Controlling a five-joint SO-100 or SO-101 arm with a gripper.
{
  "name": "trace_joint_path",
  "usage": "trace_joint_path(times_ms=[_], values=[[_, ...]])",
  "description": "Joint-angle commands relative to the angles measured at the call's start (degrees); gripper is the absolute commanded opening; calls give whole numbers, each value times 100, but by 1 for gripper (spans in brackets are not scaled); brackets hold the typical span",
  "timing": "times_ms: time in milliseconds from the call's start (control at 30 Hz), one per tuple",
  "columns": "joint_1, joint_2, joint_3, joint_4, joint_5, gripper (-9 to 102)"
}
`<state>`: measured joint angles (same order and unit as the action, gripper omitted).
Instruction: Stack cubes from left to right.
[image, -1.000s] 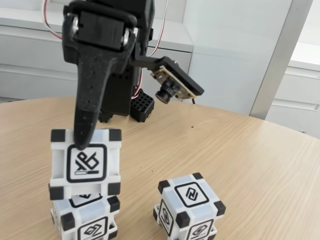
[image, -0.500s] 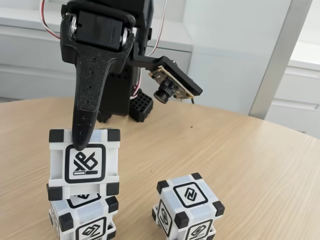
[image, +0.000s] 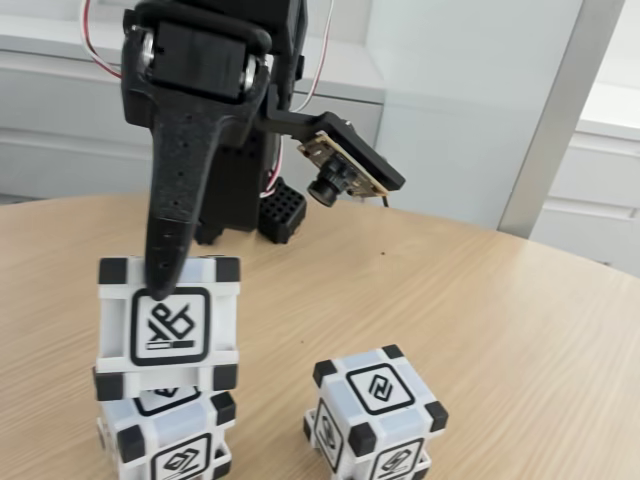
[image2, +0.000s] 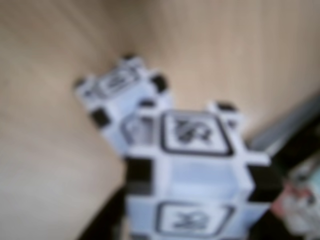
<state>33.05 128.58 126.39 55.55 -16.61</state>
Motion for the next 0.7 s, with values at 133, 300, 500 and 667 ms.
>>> trace_joint_path(times_ms=[133, 300, 500, 667], values=[[53, 114, -62, 18, -9, 16], [53, 123, -114, 18, 35, 16], [53, 123, -141, 70, 62, 16], [53, 123, -141, 1011, -202, 16]])
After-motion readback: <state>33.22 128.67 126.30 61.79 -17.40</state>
